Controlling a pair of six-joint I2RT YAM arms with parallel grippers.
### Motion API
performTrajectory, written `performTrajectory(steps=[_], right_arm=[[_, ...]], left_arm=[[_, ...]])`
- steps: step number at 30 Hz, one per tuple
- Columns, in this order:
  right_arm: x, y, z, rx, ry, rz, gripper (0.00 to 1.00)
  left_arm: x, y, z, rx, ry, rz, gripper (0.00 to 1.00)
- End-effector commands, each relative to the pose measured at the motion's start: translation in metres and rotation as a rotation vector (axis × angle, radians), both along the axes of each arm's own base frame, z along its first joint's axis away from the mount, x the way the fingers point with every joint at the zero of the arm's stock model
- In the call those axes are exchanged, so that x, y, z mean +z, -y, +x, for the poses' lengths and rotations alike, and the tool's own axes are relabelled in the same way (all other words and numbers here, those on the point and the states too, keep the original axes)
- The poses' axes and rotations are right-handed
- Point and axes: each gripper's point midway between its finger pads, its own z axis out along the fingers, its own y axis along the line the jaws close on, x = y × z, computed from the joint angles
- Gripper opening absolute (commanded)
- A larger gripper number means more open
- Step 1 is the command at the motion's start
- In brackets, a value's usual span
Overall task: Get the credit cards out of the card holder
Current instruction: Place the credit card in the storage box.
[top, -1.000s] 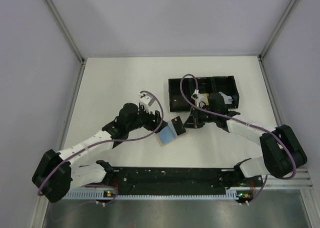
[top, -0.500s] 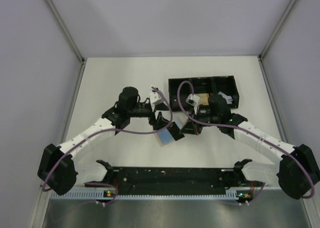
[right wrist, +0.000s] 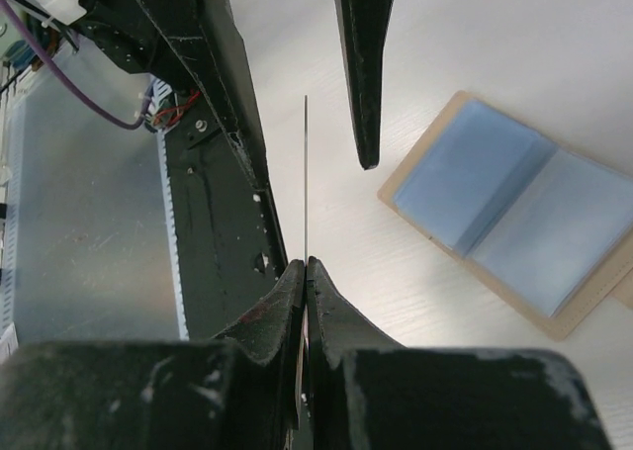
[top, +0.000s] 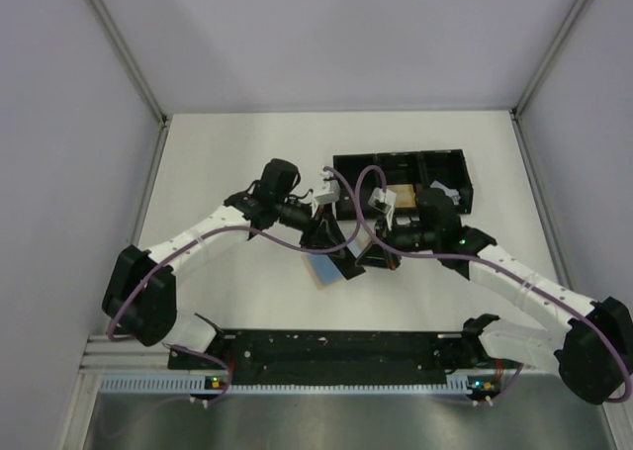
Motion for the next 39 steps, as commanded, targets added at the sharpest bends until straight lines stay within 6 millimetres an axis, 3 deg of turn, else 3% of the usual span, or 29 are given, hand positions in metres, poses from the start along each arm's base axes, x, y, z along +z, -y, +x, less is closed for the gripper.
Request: performTrajectory(steps=[1, 3, 5, 8, 13, 16, 18, 21, 24, 27, 30, 34, 39], right_arm=[[0.027, -0.008, -0.001, 0.051, 0.094, 0.059, 0.0], [0.027, -0.008, -0.002, 0.051, 0.094, 0.058, 0.0], [0.027, -0.008, -0.001, 0.049, 0.094, 0.058, 0.0], [0.027, -0.005, 0.005, 0.006, 0.106, 0.042, 0.0], [0.034, 0.017, 0.034, -0.245, 0.174, -0.027, 0.49], [0.051, 0.041, 0.048, -0.424, 0.235, -0.05, 0.75], [0.068, 0.062, 0.054, -0.556, 0.274, -0.048, 0.88], [0.086, 0.096, 0.056, -0.739, 0.316, -0.037, 0.98], [0.097, 0.137, 0.056, -0.952, 0.339, -0.042, 0.98], [0.107, 0.17, 0.048, -1.085, 0.366, -0.049, 0.98], [0.113, 0.184, 0.039, -1.118, 0.385, -0.036, 0.98], [0.113, 0.203, 0.034, -1.193, 0.393, -0.051, 0.98], [0.113, 0.208, 0.032, -1.205, 0.405, -0.06, 0.99]], left_arm=[[0.02, 0.0, -0.015, -0.103, -0.03, -0.066, 0.38], [0.021, 0.001, -0.016, -0.109, -0.033, -0.068, 0.24], [0.021, 0.002, -0.017, -0.107, -0.032, -0.064, 0.0], [0.021, 0.002, -0.014, -0.091, -0.032, -0.057, 0.0], [0.022, 0.005, 0.022, 0.14, -0.022, -0.02, 0.0], [0.036, 0.007, 0.066, 0.447, -0.048, -0.039, 0.0], [0.044, 0.001, 0.091, 0.643, -0.086, -0.065, 0.0], [0.055, -0.004, 0.115, 0.83, -0.155, -0.13, 0.0], [0.056, -0.005, 0.137, 0.968, -0.218, -0.16, 0.0], [0.045, -0.01, 0.167, 1.132, -0.287, -0.146, 0.0], [0.03, -0.009, 0.191, 1.247, -0.351, -0.141, 0.0], [0.017, 0.011, 0.214, 1.293, -0.364, -0.117, 0.0], [-0.01, 0.034, 0.236, 1.338, -0.374, -0.013, 0.0]])
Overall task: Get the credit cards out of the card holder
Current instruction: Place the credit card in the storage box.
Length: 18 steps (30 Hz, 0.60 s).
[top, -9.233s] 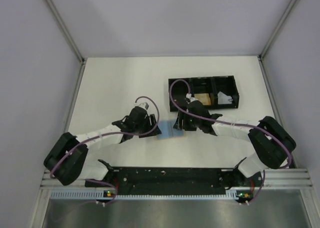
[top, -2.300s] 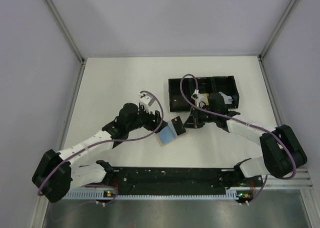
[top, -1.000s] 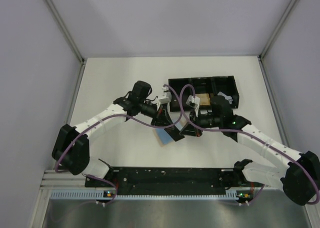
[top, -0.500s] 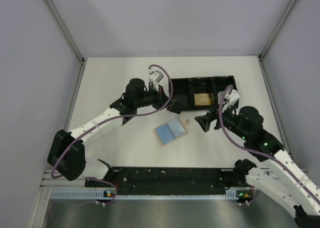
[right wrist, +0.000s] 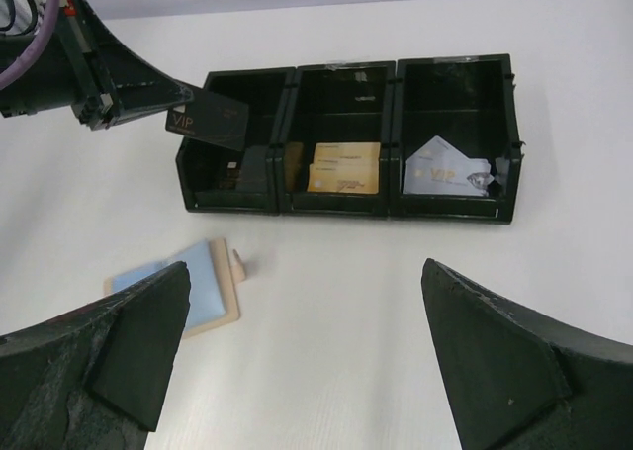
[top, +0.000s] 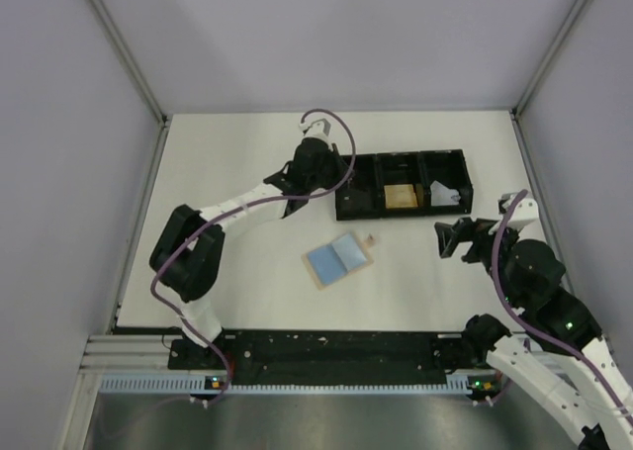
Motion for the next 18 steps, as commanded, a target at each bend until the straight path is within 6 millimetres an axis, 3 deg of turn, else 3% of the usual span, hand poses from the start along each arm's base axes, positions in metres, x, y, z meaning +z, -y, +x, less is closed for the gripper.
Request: performTrajectory(steps=[1, 8, 12, 18], right_arm=[[0.012, 0.015, -0.003, -0.067, 0.024, 0.006, 0.98], [0.013, 0.018, -0.004, -0.078, 0.029, 0.014, 0.98], [0.013, 0.018, -0.004, -0.08, 0.028, 0.011, 0.98], [0.019, 0.02, -0.007, -0.078, 0.034, 0.018, 0.98]], left_arm=[[0.007, 0.016, 0.025, 0.086, -0.001, -0.006, 0.0], [-0.03, 0.033, 0.032, 0.085, -0.09, 0.073, 0.0], [-0.043, 0.042, 0.028, 0.054, -0.126, 0.091, 0.07], [-0.05, 0.031, 0.027, 0.081, -0.133, 0.154, 0.32]])
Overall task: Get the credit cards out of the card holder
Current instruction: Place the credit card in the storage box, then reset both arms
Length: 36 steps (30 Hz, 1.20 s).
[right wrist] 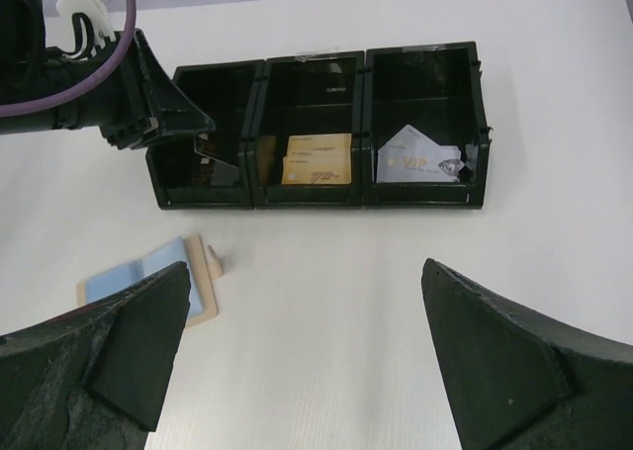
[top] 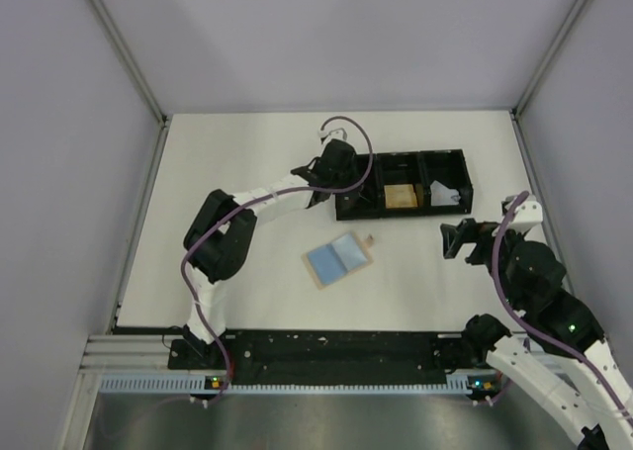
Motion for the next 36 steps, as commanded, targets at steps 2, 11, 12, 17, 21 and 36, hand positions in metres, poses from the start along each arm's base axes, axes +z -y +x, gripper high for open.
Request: performTrajectory(steps=[2, 11, 12, 17, 21, 36], right_arm=[[0.029, 0.008, -0.007, -0.023, 0.057, 0.044, 0.99], [0.042, 0.043, -0.021, -0.148, 0.044, 0.003, 0.98], [0.044, 0.049, -0.023, -0.169, 0.045, 0.0, 0.98], [0.053, 0.072, -0.033, -0.256, 0.05, -0.019, 0.98], [0.057, 0.094, -0.038, -0.382, 0.059, -0.001, 0.99], [0.058, 0.124, -0.05, -0.549, 0.072, 0.024, 0.98]], left_arm=[[0.028, -0.008, 0.007, 0.031, 0.061, 0.034, 0.45], [0.122, -0.078, -0.008, 0.153, 0.269, 0.129, 0.92], [0.14, -0.093, -0.014, 0.178, 0.3, 0.134, 0.96], [0.176, -0.168, -0.05, 0.282, 0.342, 0.199, 0.99], [0.197, -0.242, -0.096, 0.414, 0.426, 0.318, 0.99], [0.231, -0.402, -0.251, 0.759, 0.798, 0.147, 0.99]])
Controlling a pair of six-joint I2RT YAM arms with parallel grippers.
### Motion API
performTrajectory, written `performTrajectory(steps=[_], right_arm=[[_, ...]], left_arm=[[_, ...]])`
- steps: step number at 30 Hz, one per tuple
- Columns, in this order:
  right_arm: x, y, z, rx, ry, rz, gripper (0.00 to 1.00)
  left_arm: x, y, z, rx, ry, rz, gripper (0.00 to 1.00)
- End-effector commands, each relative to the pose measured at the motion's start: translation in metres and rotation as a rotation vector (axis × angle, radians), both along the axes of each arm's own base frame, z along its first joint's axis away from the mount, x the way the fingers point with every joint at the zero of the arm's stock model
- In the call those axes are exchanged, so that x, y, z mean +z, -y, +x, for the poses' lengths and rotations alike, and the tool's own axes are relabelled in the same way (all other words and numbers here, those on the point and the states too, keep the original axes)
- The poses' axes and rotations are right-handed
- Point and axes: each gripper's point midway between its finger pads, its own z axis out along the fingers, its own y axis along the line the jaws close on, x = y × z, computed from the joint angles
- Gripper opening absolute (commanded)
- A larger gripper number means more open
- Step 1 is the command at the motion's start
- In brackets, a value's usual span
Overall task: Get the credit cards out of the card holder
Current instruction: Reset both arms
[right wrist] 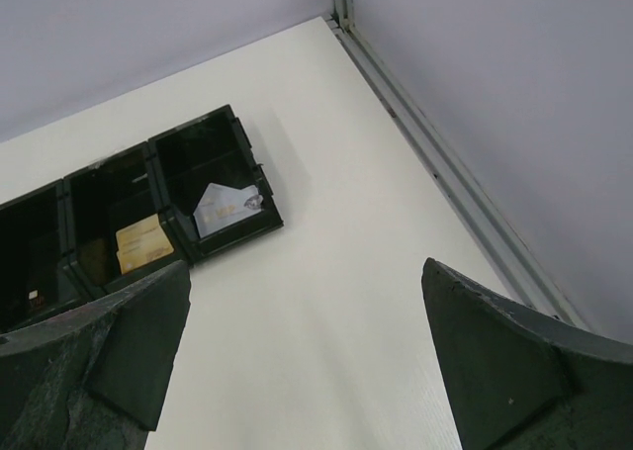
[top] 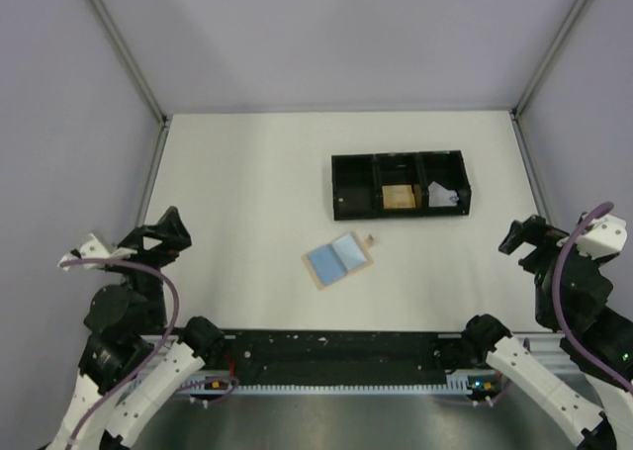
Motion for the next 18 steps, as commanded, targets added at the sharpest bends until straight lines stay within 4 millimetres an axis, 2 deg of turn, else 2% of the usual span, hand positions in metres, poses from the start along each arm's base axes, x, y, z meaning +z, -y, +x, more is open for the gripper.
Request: performTrajectory(steps=[1, 6, 18], right_arm=[[0.013, 0.009, -0.007, -0.026, 0.043, 0.026, 0.98], [0.015, 0.011, -0.009, -0.031, 0.046, 0.023, 0.98], [0.015, 0.008, -0.008, -0.017, 0.045, 0.023, 0.98]], left_arm=[[-0.017, -0.013, -0.011, 0.035, 0.013, 0.019, 0.99], [-0.036, -0.013, -0.009, 0.038, -0.004, 0.039, 0.99], [-0.034, -0.01, -0.008, 0.022, -0.006, 0.067, 0.99]])
